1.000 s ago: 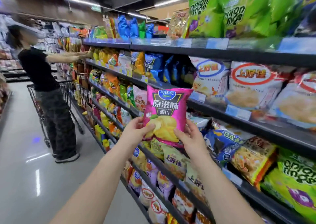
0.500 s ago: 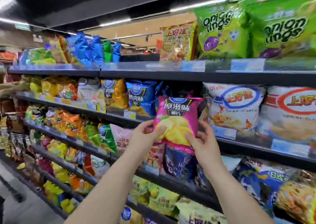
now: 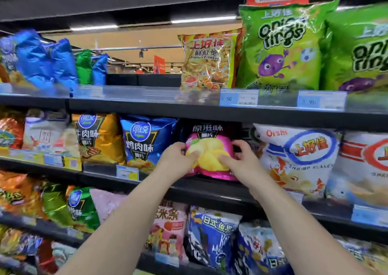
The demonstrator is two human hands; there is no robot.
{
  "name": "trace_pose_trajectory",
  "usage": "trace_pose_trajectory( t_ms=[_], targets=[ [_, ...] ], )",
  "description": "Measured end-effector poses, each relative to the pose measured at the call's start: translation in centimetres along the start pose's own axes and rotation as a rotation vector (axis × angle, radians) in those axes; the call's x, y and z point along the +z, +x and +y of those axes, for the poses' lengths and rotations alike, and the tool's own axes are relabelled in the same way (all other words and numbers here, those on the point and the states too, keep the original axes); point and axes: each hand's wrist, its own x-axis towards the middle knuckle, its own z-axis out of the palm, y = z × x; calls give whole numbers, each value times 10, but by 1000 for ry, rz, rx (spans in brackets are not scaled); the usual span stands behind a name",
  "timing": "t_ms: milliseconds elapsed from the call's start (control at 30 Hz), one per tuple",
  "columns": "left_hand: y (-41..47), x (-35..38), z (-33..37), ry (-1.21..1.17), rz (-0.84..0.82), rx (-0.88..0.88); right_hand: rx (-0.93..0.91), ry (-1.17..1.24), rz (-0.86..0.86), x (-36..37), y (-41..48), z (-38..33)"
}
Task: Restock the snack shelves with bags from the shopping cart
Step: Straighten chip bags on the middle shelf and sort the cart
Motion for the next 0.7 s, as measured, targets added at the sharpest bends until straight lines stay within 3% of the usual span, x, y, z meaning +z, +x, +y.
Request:
trace_pose_trajectory(
  t_ms=[133, 433, 567, 700],
  targets=[
    [21, 14, -14, -21, -31, 36, 57, -98, 48, 9, 25, 14],
    [37, 29, -38, 57, -75, 133, 354, -23, 15, 16, 56, 16],
    [25, 24, -47, 131, 24, 326, 390, -29, 41, 19, 66, 18],
    [18, 34, -63, 372, 21, 605, 448, -79, 98, 28, 76, 11]
  ],
)
